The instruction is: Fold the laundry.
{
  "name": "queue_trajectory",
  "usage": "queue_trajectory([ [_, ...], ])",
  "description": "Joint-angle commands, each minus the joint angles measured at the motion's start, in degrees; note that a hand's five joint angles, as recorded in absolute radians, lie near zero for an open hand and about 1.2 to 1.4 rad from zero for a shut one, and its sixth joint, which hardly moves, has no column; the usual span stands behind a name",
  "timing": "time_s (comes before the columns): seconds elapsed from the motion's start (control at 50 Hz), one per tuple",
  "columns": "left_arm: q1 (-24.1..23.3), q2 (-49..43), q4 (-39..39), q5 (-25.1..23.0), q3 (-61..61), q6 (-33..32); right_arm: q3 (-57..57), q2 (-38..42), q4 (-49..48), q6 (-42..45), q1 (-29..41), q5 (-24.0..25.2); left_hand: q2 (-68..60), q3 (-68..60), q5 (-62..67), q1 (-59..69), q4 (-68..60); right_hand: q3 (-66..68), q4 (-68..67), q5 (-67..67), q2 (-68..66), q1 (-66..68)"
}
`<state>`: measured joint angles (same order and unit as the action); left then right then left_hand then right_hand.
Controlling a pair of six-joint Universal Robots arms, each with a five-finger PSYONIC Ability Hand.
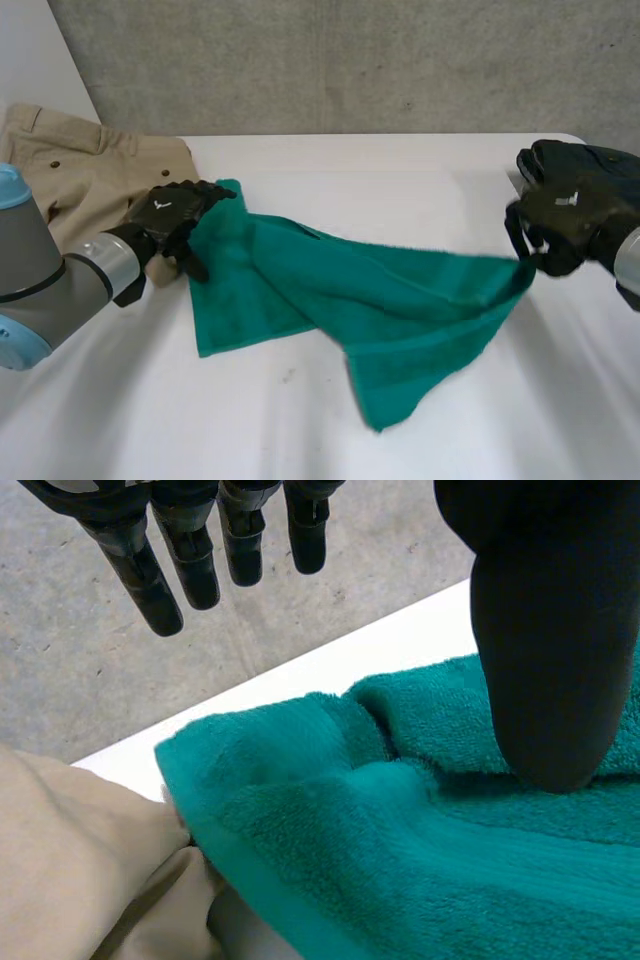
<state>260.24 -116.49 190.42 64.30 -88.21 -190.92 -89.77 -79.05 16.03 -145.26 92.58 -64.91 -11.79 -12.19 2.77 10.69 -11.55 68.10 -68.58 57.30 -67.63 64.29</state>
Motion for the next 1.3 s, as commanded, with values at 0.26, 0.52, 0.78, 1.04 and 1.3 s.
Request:
queue_trajectory([
  [0.26, -0.44, 5.13, 1.27, -0.23, -3.02, 0.55, 2.50, 2.85, -6.28, -11.19, 8.66, -13.92, 1.79, 2.19, -2.77, -0.69, 1.55, -44.98, 45.45, -44.17, 44.51, -41.16],
  [0.52, -1.05, 8.47, 2.24, -0.32, -5.31, 2.84, -7.62, 5.47, -18.48, -13.04, 16.40, -19.99, 1.79, 2.19, -2.77, -0.69, 1.55, -44.48, 44.95, -43.67, 44.01, -40.66],
  [0.78, -0.79, 8.91, 2.68, -0.41, -5.31, 3.72, 2.39, 24.02, -29.04, -2.58, 17.19, -28.08, 1.79, 2.19, -2.77, -0.69, 1.55, 11.74, -11.27, 12.55, -12.21, 15.55],
  [1.04, -3.25, 0.57, 1.63, -0.58, 9.71, 3.63, 2.84, -2.58, -22.10, -10.39, 22.81, -12.01, 1.79, 2.19, -2.77, -0.69, 1.55, 11.90, -11.42, 12.70, -12.37, 15.71],
  [1.3, -9.31, -18.85, -8.22, -1.46, 30.19, -6.30, 0.73, -27.12, -21.66, -24.36, 25.02, 5.14, 1.79, 2.19, -2.77, -0.69, 1.55, 11.90, -11.42, 12.70, -12.37, 15.71],
])
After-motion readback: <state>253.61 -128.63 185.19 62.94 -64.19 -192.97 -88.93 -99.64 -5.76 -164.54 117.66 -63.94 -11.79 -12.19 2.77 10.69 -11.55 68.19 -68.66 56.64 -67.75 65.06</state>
